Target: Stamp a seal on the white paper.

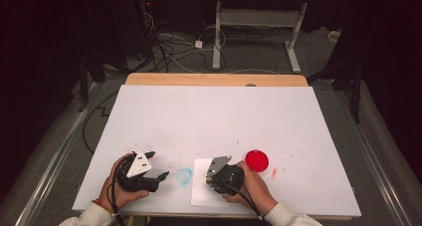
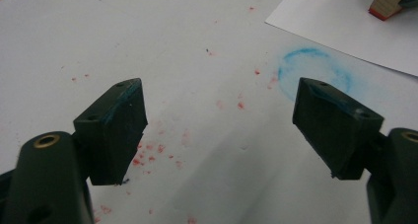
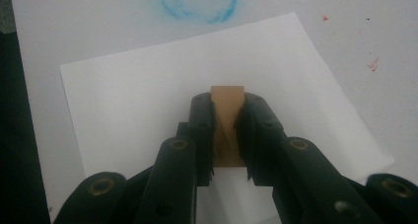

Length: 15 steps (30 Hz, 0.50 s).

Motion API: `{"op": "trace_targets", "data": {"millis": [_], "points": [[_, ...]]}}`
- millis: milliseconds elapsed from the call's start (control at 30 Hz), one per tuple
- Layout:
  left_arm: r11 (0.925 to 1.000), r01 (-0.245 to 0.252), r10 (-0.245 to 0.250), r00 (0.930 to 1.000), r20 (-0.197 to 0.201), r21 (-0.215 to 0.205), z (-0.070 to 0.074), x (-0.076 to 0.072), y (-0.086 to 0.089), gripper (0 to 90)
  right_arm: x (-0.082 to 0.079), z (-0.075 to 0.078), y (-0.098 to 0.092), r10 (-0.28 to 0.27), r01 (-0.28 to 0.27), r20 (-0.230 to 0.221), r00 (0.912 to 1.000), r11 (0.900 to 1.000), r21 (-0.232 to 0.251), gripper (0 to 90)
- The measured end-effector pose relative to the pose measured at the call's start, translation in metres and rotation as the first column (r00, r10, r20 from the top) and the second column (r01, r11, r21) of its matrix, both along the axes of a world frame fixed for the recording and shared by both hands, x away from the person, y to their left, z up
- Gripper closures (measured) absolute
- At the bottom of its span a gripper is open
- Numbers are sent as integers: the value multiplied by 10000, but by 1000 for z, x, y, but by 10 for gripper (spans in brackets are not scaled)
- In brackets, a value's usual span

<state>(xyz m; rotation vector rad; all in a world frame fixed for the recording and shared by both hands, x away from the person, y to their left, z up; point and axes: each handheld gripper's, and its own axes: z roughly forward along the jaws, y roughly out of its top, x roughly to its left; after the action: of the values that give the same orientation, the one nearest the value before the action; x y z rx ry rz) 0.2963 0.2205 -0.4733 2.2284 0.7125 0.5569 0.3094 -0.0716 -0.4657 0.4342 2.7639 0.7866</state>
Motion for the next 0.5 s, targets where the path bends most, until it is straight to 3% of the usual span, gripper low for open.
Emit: {"op": "trace_targets", "data": {"millis": [500], "points": [[10000,13,-13,10000,-15,-40,0,0,0,201,0,-1,-1,-117,118,-96,9999,9999,83,763]]}}
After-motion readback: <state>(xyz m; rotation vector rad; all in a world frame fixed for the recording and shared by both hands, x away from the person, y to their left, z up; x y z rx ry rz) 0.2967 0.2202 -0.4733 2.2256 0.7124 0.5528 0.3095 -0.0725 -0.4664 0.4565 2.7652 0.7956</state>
